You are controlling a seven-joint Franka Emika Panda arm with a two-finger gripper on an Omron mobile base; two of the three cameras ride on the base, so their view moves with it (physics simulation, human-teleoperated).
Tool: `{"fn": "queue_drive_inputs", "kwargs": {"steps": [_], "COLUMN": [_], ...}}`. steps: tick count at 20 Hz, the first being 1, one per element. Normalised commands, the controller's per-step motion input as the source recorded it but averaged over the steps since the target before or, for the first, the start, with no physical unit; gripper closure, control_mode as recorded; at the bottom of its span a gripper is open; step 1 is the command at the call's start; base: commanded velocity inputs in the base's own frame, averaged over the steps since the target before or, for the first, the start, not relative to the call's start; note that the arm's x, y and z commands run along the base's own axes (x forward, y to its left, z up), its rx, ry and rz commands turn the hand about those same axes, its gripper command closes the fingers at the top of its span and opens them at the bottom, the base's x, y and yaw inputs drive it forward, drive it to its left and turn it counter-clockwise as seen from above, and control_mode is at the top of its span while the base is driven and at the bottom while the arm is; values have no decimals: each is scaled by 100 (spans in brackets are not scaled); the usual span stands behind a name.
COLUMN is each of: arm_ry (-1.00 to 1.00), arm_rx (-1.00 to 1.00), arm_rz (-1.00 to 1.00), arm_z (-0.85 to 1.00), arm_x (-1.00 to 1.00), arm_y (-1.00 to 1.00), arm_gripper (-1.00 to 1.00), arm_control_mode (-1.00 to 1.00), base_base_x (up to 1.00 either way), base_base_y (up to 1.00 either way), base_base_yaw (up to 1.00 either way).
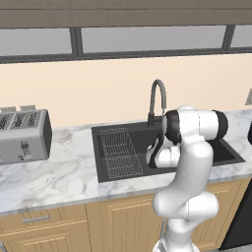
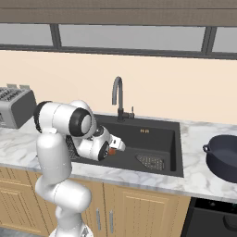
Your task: Dump the onion from the pot into the sink. Then turn on the water and wash the onion. Then turn off the water and put the onion back in the pot.
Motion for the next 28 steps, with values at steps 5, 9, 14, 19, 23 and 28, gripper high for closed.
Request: {"fn": "queue_drive_inputs", "kwargs": {"steps": [5,9,14,19,23,28], "arm_ry": [0,0,2,1,0,1], "arm_rx": [0,0,0,0,0,0], "arm_rz": [0,0,1,2,0,0], "arm_z": [-53,-35,-21,-18,-10,8], "arm_x": [38,44,34,16,0,0], "arm_y": [-9,-8,-10,-10,-14,-17], "arm_gripper": [100,100,100,-100,-100,-100], "arm_control_mode": [-100,-100,-100,-100,-100,-100], "base_base_x": [0,0,0,0,0,0], "base_base_y": [0,0,0,0,0,0], "base_base_yaw": [0,0,0,0,0,0]}}
